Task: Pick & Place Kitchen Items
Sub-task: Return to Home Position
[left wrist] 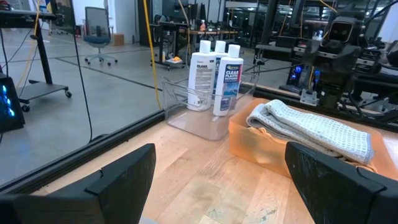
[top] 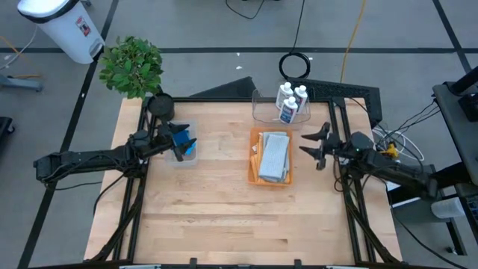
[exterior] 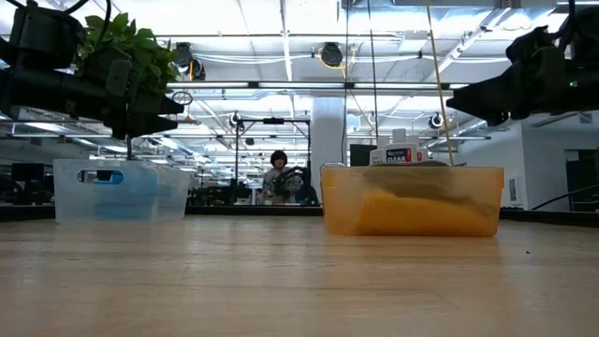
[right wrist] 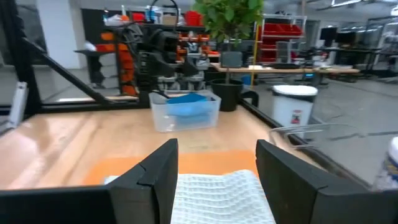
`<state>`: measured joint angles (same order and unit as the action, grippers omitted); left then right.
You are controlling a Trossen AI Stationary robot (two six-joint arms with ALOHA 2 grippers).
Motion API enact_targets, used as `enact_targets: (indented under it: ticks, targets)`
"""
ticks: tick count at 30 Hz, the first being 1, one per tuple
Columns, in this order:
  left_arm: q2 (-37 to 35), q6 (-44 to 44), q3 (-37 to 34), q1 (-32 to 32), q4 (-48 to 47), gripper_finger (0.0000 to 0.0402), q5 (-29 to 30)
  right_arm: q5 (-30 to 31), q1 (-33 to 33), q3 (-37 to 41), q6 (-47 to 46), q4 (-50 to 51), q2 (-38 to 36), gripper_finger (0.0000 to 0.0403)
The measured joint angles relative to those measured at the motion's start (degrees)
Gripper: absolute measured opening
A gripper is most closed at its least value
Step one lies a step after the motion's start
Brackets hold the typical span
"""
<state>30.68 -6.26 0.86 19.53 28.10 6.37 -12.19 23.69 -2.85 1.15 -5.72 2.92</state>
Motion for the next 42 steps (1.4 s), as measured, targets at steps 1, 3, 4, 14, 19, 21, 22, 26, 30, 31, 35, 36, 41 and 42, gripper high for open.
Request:
enact_targets:
  ticks: [1,3,4,14,19,21,22,26,30,31,35,36,41,42]
  targets:
    - [0.0,0.0,0.0,0.0,0.0,0.0363,0.0,0.0,-0.5,0.0,-0.5,0.0,0.0,0.0183]
    - [0.0,0.0,0.0,0.0,0.0,0.0363,0.0,0.0,-1.1,0.0,-0.9,0.0,0.0,0.0183]
    - [0.0,0.0,0.0,0.0,0.0,0.0363,0.0,0.0,-1.3,0.0,-0.9,0.0,0.0,0.0183]
    - [0.0,0.0,0.0,0.0,0.0,0.0363,0.0,0.1,-1.3,0.0,-0.7,0.0,0.0,0.0181]
    - [0.0,0.0,0.0,0.0,0.0,0.0363,0.0,0.1,-1.3,0.0,-0.4,0.0,0.0,0.0181]
    - [0.0,0.0,0.0,0.0,0.0,0.0363,0.0,0.0,-1.3,0.0,-0.3,0.0,0.0,0.0180]
    - [0.0,0.0,0.0,0.0,0.0,0.0363,0.0,0.0,-1.3,0.0,-0.3,0.0,0.0,0.0180]
    - [0.0,0.0,0.0,0.0,0.0,0.0363,0.0,0.0,-1.3,0.0,-0.3,0.0,0.0,0.0180]
    - [0.0,0.0,0.0,0.0,0.0,0.0363,0.0,0.1,-1.3,0.0,-0.3,0.0,0.0,0.0180]
    - [0.0,0.0,0.0,0.0,0.0,0.0363,0.0,0.1,-1.3,0.0,-0.3,0.0,0.0,0.0180]
    - [0.0,0.0,0.0,0.0,0.0,0.0363,0.0,0.1,-1.3,0.0,-0.3,0.0,0.0,0.0180]
    - [0.0,0.0,0.0,0.0,0.0,0.0363,0.0,0.0,-1.3,0.0,-0.3,0.0,0.0,0.0180]
    - [0.0,0.0,0.0,0.0,0.0,0.0363,0.0,0.1,-1.3,0.0,-0.3,0.0,0.0,0.0180]
    - [0.0,0.0,0.0,0.0,0.0,0.0363,0.0,0.1,-1.3,0.0,-0.3,0.0,0.0,0.0180]
